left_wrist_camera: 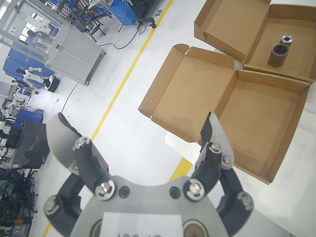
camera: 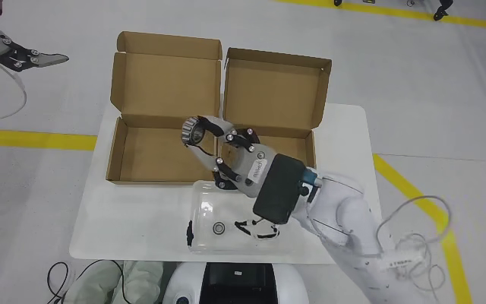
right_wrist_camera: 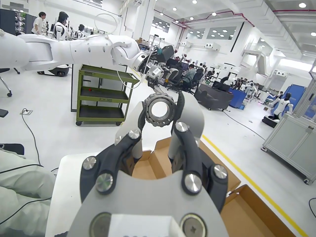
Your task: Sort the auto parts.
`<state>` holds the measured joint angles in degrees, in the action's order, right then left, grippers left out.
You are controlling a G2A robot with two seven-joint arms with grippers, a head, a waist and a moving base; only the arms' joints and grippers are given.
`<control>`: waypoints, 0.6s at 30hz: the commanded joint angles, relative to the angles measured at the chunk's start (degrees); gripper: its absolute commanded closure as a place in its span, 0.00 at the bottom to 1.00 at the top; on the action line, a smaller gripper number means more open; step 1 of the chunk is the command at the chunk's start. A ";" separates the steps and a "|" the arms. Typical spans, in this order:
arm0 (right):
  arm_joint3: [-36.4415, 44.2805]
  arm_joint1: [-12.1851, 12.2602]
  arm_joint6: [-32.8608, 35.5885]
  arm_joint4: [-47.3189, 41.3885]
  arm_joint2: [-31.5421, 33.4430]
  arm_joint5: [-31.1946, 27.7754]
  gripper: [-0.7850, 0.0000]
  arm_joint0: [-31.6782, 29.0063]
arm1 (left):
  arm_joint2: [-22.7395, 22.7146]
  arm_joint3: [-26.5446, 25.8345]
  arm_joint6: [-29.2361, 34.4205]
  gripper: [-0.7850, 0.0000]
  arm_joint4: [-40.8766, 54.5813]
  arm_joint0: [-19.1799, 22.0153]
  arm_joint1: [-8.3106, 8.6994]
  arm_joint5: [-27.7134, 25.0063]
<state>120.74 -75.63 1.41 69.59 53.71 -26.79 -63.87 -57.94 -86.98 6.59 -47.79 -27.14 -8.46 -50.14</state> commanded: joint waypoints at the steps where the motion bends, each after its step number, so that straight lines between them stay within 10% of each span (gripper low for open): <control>1: -0.56 0.09 -0.43 0.23 0.32 -0.37 1.00 -0.63 | 0.00 0.00 0.00 0.00 0.00 0.00 0.00 0.00; 18: -8.62 -0.08 1.37 1.64 -1.50 -1.79 1.00 -1.07 | 0.00 0.00 0.00 0.00 0.00 0.00 0.00 0.00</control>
<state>112.75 -75.67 2.51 71.47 52.37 -28.55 -65.08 -57.94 -86.98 6.59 -47.79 -27.14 -8.46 -50.14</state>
